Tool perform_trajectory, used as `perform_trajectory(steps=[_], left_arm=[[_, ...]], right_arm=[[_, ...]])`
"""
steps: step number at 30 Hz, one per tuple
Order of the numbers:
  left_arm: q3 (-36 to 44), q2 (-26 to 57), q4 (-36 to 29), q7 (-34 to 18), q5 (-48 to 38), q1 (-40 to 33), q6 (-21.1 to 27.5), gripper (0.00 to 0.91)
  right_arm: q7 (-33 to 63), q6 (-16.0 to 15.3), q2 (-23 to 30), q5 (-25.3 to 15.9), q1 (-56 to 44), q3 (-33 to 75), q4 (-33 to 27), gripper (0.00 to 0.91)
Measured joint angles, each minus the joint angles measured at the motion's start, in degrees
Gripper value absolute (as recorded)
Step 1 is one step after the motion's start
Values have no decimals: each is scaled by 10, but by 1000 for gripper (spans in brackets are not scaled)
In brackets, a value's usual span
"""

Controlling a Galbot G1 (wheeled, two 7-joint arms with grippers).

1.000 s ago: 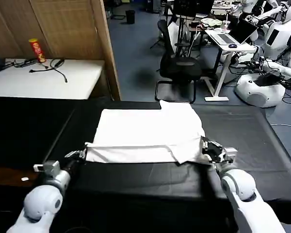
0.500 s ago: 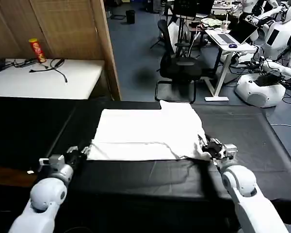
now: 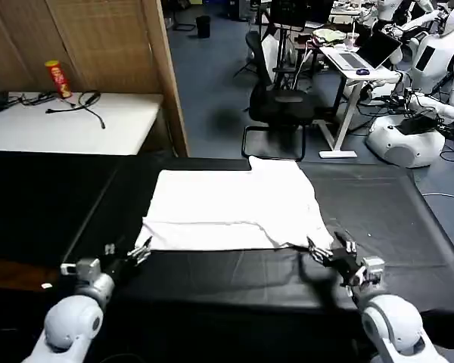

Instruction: Fold and organize the clothes.

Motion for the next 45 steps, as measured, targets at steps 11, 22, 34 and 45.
perform_trajectory(steps=[11, 22, 34, 45], left_arm=[[1, 5, 9, 3, -21, -3, 12, 0], [4, 61, -42, -38, -32, 38, 36, 0], [-40, 124, -125, -34, -24, 150, 42, 0], [-69, 121, -174, -50, -4, 232, 74, 878]], right_arm=[[34, -46, -15, 21, 1, -2, 11, 29], [111, -152, -50, 76, -54, 31, 96, 10], [119, -181, -33, 76, -165, 73, 196, 10], [106, -181, -31, 76, -211, 87, 246, 878]])
